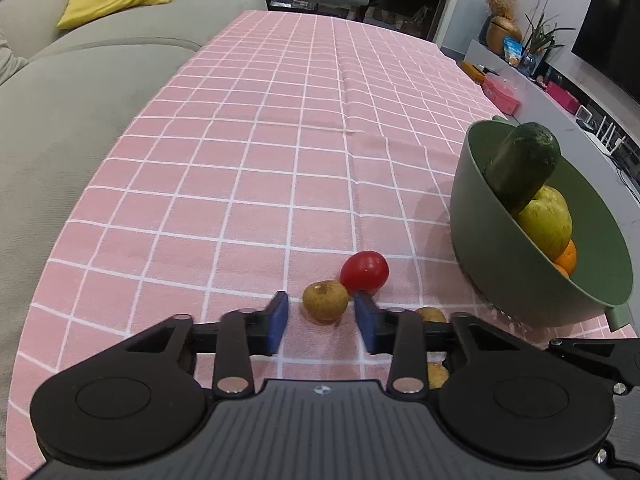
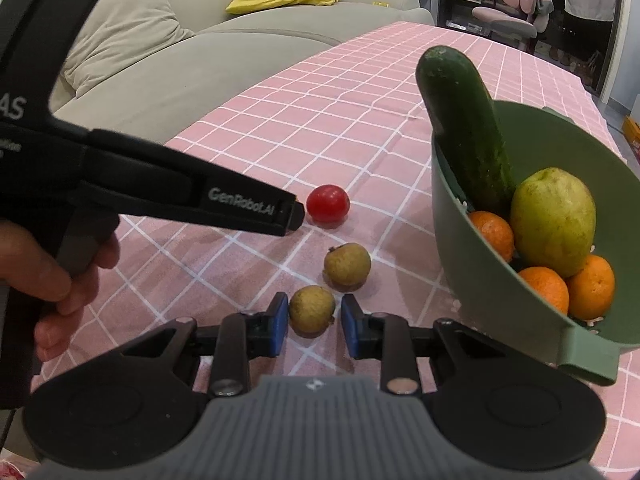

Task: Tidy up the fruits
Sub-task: 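Move both tools back to the small fruits beside the colander, then grasp a small brown kiwi with the left tool while the right tool grasps another, then carry both small kiwis over the colander and release them inside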

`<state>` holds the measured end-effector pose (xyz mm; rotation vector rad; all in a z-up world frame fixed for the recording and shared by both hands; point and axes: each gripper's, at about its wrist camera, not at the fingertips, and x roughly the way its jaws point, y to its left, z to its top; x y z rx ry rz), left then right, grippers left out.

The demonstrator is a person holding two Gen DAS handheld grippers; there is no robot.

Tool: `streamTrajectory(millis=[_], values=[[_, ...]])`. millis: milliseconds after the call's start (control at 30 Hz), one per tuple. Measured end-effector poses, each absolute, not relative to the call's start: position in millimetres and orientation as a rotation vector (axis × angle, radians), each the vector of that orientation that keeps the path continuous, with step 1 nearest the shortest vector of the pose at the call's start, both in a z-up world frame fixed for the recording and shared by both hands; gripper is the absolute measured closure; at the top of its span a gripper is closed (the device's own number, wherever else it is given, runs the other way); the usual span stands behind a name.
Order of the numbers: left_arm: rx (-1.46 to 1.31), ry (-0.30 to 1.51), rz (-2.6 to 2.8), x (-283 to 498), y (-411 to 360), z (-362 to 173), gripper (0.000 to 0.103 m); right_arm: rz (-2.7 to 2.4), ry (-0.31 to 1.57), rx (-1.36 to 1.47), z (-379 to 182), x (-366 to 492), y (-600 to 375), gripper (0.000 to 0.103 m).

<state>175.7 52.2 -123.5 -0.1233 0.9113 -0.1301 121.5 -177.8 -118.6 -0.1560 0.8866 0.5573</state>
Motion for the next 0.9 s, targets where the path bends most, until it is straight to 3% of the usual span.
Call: streamTrajectory(millis=[133, 367, 900], values=[[-0.134, 0.918, -0.136, 177.0, 51.6, -124.6, 0.075, 0.559, 0.899, -0.147, -120.1, 122.9, -179.9, 0.082], [-0.142, 0.905, -0.129, 171.9, 54.6, -113.8, 0.076, 0.555, 0.891, -0.153, -115.1, 121.0, -180.2, 0.082], [-0.105, 0.811, -0.298, 141.2, 9.1, -32.8, 0.076, 0.557, 0.775, -0.177, -49.6, 87.1, -213.8, 0.082]])
